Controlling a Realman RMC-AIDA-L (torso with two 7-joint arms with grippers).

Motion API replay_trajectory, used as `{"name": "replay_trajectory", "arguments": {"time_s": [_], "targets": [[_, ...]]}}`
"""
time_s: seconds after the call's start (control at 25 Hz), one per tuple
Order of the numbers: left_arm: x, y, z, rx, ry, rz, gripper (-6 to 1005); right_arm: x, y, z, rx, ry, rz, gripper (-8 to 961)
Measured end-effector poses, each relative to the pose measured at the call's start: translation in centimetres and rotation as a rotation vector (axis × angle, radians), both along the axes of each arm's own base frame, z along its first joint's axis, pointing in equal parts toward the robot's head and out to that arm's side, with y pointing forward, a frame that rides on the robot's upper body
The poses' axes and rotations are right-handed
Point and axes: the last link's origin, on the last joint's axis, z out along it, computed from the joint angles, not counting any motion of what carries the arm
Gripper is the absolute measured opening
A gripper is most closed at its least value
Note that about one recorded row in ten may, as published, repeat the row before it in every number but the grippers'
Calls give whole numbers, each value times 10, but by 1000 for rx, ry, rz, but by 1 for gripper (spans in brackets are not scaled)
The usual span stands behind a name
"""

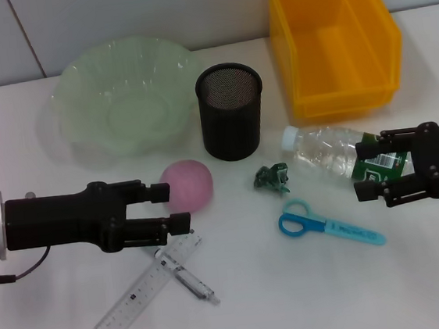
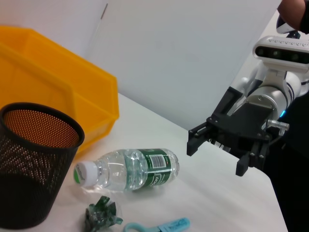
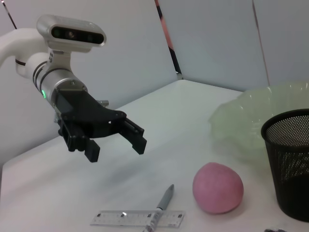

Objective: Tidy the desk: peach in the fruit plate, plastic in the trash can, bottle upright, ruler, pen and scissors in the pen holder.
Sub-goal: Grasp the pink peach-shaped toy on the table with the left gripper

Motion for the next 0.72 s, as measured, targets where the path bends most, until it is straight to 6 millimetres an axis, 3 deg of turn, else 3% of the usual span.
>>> {"name": "replay_trajectory", "arguments": {"time_s": [0.72], "targets": [[-9,-10,5,-1,35,-85,776,1,-6,-2,-27,20,-12,825]]}}
